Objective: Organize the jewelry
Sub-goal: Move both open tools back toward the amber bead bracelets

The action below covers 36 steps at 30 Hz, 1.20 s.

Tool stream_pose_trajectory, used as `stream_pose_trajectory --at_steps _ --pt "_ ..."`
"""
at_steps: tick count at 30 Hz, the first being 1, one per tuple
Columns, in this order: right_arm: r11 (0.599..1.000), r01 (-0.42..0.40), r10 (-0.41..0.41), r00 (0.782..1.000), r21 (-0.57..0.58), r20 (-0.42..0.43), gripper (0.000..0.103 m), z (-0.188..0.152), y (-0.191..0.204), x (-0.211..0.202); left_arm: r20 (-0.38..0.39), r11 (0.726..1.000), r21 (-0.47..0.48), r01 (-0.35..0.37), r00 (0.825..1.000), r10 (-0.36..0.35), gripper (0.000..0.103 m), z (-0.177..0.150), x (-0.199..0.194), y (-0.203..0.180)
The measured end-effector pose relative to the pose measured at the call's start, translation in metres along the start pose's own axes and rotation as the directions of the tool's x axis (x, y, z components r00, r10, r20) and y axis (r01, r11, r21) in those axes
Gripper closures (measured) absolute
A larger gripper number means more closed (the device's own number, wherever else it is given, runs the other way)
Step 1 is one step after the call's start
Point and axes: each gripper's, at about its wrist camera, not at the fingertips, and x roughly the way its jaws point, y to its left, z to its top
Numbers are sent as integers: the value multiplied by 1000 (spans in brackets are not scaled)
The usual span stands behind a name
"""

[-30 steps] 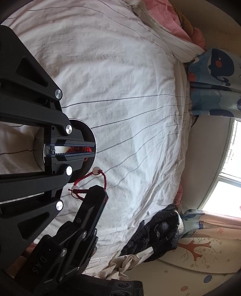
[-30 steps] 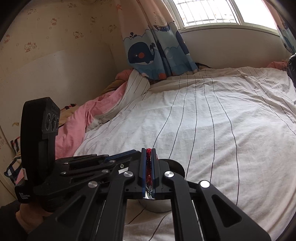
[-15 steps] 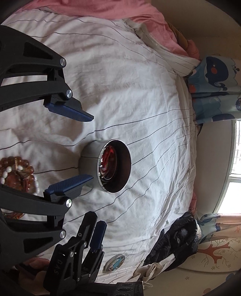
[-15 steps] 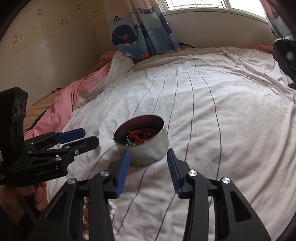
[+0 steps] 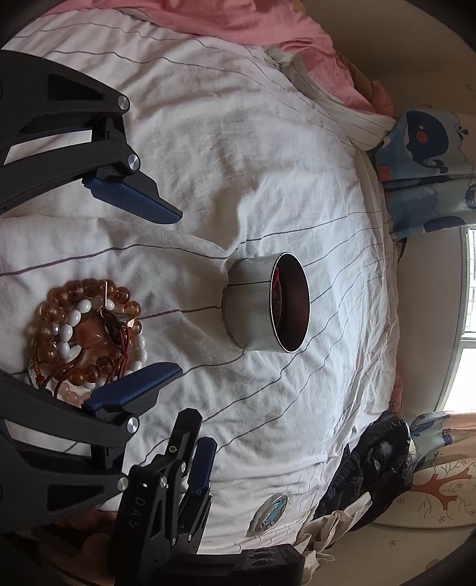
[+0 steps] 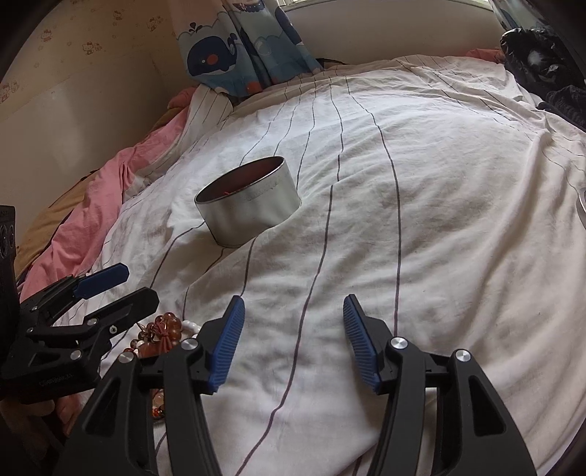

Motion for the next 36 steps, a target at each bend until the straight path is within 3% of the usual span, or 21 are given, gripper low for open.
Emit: stream_pose_trajectory --at_steps 36 --pt "1000 -4 4 1000 -4 -7 34 1 2 3 -44 999 -1 -53 998 53 18 -3 16 2"
